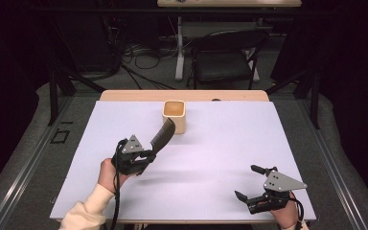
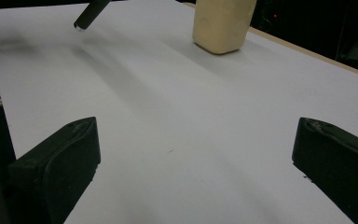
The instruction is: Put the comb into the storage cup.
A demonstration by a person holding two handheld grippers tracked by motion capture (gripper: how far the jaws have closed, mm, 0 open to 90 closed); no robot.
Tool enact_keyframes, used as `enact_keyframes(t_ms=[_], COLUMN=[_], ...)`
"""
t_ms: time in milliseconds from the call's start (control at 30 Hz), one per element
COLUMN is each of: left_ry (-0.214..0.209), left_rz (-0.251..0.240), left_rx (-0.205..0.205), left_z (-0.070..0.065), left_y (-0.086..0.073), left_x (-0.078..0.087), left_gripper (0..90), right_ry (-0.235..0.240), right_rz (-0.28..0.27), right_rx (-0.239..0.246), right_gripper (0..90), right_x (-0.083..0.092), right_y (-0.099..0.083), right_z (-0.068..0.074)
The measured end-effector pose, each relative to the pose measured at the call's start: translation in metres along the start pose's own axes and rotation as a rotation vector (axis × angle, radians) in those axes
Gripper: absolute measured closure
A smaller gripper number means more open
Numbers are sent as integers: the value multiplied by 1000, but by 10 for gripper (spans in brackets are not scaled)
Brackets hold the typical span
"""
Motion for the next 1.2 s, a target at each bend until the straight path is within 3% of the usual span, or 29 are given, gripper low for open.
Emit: enact_keyframes(t_ms=[467, 1200], left_ry=[17, 51], left_rz=[-68, -138], left_rx=[40, 64], left_z=[8, 12], left_y=[0, 7], left_x=[2, 4], left_gripper=[725, 725], right_ry=[4, 17], right_rz=[2, 20], right_rx=[6, -6], right_gripper=[5, 5], right_x=[-2, -12], right_y=[0, -4], right_z=[2, 0])
Point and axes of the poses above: each handheld gripper's, and its own axes: x roughly backward along the jaws, y roughly out of its top, z roughly to its left, the point moved 9 cm from there along -x, roughly forward along the jaws, and after that the axes turned 9 degrees about x, right-handed, at the moved point
